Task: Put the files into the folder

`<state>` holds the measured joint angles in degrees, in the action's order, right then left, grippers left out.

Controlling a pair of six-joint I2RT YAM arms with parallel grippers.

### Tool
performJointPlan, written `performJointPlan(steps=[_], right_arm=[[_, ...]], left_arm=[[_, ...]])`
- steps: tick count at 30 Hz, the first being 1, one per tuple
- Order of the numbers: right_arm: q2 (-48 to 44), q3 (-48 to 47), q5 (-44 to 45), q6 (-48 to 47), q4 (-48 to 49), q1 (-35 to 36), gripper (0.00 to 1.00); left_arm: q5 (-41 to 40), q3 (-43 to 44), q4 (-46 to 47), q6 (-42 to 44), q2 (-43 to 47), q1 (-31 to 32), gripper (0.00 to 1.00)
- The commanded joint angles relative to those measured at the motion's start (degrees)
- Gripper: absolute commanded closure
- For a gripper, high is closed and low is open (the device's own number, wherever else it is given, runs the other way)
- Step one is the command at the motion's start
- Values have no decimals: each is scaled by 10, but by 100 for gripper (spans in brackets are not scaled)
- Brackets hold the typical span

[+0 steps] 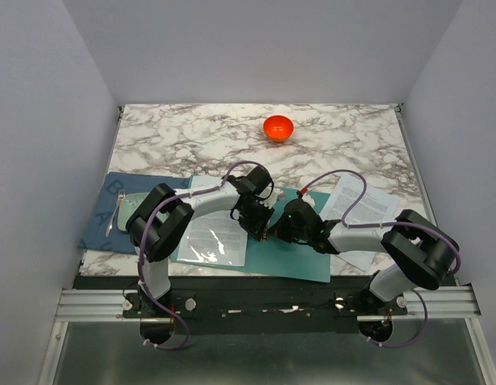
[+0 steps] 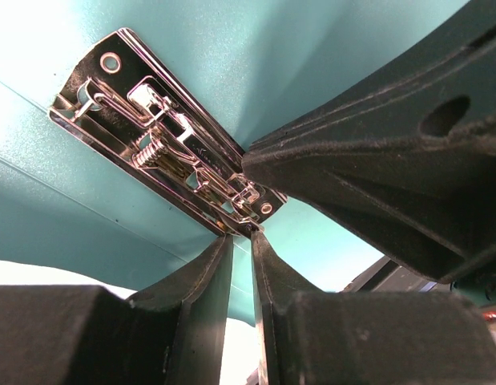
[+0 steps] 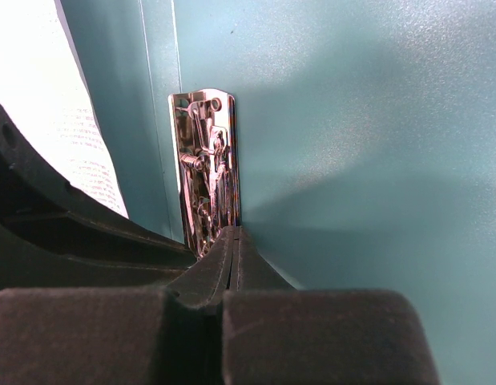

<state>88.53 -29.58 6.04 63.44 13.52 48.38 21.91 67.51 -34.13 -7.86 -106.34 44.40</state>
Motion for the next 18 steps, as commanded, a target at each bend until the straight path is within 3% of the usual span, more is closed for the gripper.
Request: performJointPlan(steps=[1,18], right_arm=[[55,53,1,-29,-163,9,99],[67,79,-7,-4,-142,15,99]], left_arm=[[-33,10,36,5,-42,9,71],[102,96,-6,10,1,6,73]])
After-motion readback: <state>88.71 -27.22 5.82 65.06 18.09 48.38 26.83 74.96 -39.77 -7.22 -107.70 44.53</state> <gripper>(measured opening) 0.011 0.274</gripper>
